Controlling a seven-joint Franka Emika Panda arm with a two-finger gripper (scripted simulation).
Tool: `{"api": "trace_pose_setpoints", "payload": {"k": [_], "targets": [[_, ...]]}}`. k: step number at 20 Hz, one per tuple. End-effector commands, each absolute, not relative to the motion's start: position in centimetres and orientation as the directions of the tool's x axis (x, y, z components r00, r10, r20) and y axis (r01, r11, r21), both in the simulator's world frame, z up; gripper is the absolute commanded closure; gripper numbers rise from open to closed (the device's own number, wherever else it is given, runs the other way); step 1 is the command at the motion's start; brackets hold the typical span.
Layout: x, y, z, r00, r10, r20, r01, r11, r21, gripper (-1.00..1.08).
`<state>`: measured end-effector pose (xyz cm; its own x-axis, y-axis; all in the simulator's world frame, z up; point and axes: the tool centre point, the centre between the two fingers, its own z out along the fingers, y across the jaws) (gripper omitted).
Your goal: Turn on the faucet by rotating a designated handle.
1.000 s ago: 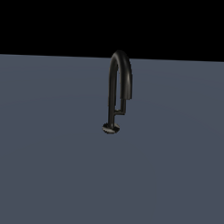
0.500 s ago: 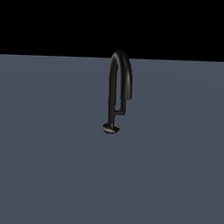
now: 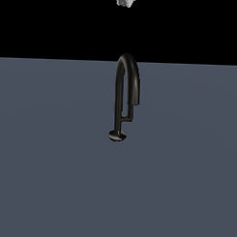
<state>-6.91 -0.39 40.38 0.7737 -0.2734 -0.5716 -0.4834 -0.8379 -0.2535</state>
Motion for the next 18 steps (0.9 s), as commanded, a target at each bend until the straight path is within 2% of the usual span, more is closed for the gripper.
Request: {"api": "trace_pose_setpoints", "payload": {"k": [1, 18], "targets": [[-5.6, -0.6, 39.4, 0.741, -0.28, -0.61, -0.521, -0.813, -0.259, 1.08], [1.8, -2.5, 31.1, 0.465, -0.259, -0.847, -0.764, -0.601, -0.236, 1.08]]}}
